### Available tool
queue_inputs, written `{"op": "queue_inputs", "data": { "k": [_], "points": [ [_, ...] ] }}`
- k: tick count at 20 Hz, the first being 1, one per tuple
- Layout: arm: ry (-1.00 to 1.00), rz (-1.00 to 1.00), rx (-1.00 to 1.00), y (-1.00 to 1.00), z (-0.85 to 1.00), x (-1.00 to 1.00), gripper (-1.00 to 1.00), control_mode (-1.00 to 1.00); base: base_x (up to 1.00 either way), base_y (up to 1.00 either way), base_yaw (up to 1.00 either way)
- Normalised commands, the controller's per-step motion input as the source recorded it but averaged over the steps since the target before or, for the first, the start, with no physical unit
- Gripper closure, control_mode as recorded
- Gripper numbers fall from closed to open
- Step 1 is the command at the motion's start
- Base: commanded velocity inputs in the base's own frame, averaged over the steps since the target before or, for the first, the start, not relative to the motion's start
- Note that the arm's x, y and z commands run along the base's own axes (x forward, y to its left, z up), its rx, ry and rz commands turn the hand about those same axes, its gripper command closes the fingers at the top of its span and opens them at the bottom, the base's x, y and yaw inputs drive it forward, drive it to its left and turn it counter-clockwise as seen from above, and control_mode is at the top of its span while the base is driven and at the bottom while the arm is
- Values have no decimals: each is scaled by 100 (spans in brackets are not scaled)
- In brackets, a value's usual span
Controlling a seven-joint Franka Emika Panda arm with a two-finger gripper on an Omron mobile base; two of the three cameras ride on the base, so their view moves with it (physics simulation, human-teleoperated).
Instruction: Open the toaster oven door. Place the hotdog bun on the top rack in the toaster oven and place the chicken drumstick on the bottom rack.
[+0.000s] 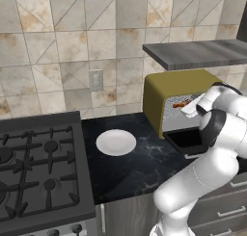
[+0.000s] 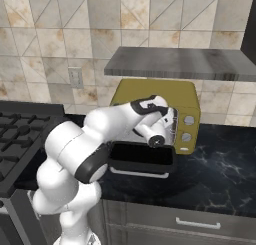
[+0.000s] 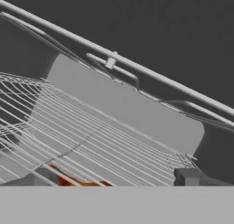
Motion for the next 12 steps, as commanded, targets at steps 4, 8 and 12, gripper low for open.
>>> {"op": "queue_inputs", "data": {
  "k": [4, 8, 12],
  "points": [
    [0, -3, 0, 0, 0, 21, -100, -100, 0, 0, 0],
    [0, 0, 0, -2, 0, 23, 100, -100, 0, 0, 0],
    [0, 2, 3, -2, 0, 27, 100, -100, 0, 0, 0]
  ]
}}
